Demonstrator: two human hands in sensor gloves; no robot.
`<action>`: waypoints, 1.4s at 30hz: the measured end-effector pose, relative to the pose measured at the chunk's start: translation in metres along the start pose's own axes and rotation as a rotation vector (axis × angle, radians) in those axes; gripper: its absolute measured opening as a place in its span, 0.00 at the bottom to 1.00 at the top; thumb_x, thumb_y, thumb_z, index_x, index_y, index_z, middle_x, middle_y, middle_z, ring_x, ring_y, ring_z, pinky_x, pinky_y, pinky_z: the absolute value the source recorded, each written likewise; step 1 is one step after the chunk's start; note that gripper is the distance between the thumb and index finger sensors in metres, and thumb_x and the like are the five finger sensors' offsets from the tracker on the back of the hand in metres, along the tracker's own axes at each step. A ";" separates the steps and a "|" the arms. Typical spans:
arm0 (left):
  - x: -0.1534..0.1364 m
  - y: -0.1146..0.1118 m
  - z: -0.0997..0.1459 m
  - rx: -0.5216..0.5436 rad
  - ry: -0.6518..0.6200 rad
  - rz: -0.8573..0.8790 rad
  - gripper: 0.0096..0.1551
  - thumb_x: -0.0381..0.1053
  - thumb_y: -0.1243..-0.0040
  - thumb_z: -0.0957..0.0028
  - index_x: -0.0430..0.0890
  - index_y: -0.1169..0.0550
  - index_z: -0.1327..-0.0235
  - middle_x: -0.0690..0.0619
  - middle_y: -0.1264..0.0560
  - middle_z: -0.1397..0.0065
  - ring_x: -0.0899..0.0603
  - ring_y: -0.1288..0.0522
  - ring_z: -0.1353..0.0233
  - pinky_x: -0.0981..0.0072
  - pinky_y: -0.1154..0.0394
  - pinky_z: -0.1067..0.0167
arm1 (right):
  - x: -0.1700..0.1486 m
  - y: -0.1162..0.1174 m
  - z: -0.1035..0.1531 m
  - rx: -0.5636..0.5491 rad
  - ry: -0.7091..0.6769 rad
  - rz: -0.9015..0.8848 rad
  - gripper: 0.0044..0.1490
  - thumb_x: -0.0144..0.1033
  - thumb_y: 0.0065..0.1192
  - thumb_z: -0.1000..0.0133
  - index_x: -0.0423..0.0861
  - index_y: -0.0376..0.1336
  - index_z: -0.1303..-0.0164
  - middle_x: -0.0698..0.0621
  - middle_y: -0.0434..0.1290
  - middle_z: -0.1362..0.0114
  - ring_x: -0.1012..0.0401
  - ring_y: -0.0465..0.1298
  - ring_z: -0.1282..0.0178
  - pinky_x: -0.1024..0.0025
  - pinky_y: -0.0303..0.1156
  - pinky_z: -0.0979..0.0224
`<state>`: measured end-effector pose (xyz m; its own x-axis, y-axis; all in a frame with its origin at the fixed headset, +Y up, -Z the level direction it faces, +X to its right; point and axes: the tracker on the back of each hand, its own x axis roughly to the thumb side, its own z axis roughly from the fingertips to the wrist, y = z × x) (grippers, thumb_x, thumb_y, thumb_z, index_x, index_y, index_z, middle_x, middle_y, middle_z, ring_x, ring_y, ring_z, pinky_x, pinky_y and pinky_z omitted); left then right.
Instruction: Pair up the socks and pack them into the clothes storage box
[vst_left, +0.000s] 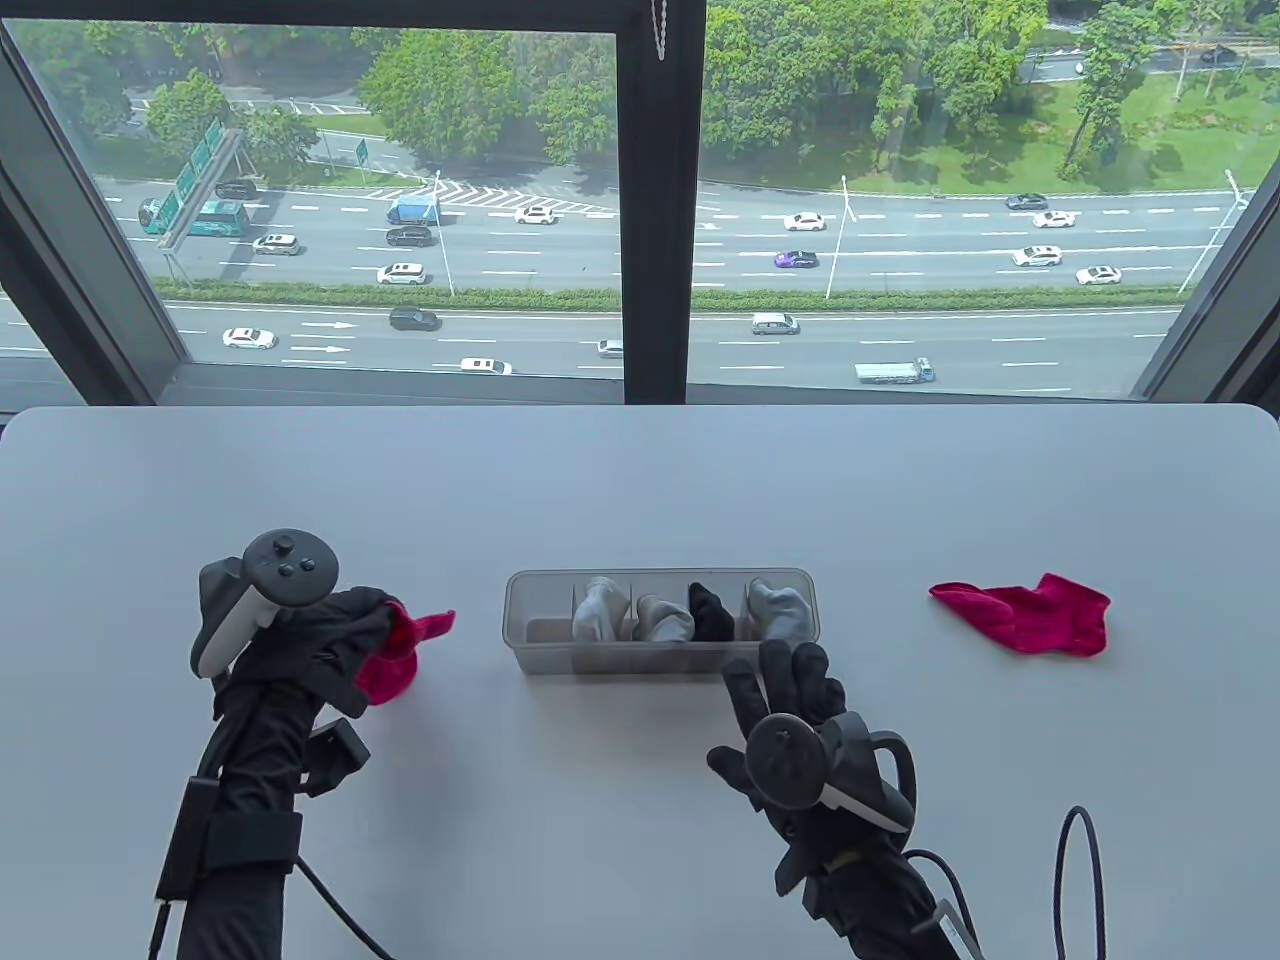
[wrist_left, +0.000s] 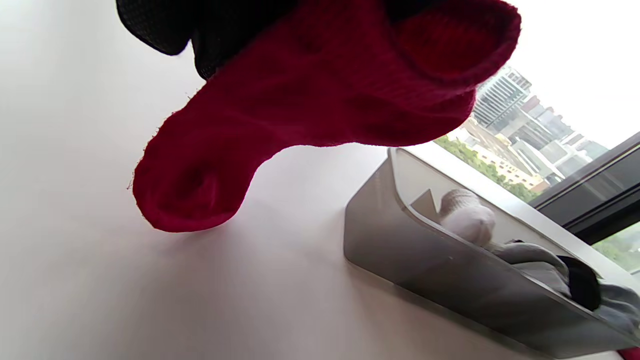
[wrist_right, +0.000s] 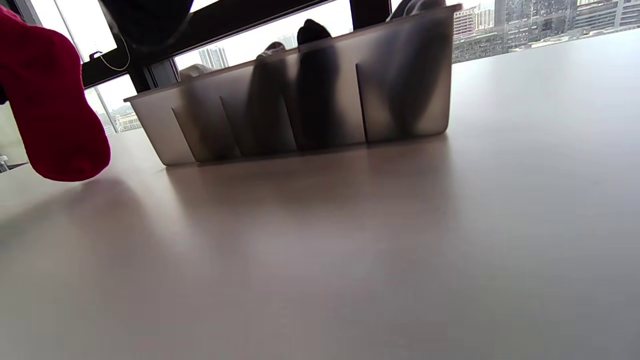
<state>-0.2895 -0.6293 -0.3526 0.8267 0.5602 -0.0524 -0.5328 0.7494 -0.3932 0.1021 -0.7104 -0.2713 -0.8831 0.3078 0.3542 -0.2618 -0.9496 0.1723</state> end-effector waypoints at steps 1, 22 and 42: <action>0.014 -0.006 0.008 -0.036 -0.057 0.032 0.26 0.48 0.54 0.40 0.42 0.23 0.33 0.35 0.24 0.27 0.28 0.25 0.29 0.35 0.30 0.33 | 0.005 -0.002 0.001 -0.009 -0.032 -0.051 0.56 0.55 0.50 0.38 0.45 0.26 0.16 0.34 0.23 0.14 0.33 0.25 0.20 0.34 0.34 0.19; 0.114 -0.156 0.015 0.195 -0.450 0.291 0.22 0.46 0.46 0.40 0.41 0.24 0.35 0.34 0.22 0.30 0.30 0.19 0.35 0.37 0.24 0.38 | -0.017 -0.010 0.011 -0.269 0.101 -0.628 0.24 0.47 0.60 0.38 0.46 0.68 0.38 0.55 0.85 0.50 0.57 0.84 0.44 0.53 0.76 0.31; 0.081 -0.149 0.005 0.209 -0.029 -0.477 0.42 0.60 0.59 0.38 0.59 0.63 0.19 0.55 0.74 0.15 0.42 0.80 0.16 0.33 0.78 0.25 | 0.001 0.042 -0.010 0.313 0.066 -0.181 0.41 0.47 0.42 0.33 0.42 0.44 0.12 0.30 0.42 0.10 0.34 0.35 0.16 0.27 0.38 0.24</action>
<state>-0.1439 -0.6943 -0.2940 0.9825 0.1469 0.1144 -0.1256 0.9765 -0.1752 0.0868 -0.7502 -0.2726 -0.8594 0.4549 0.2336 -0.2934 -0.8128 0.5033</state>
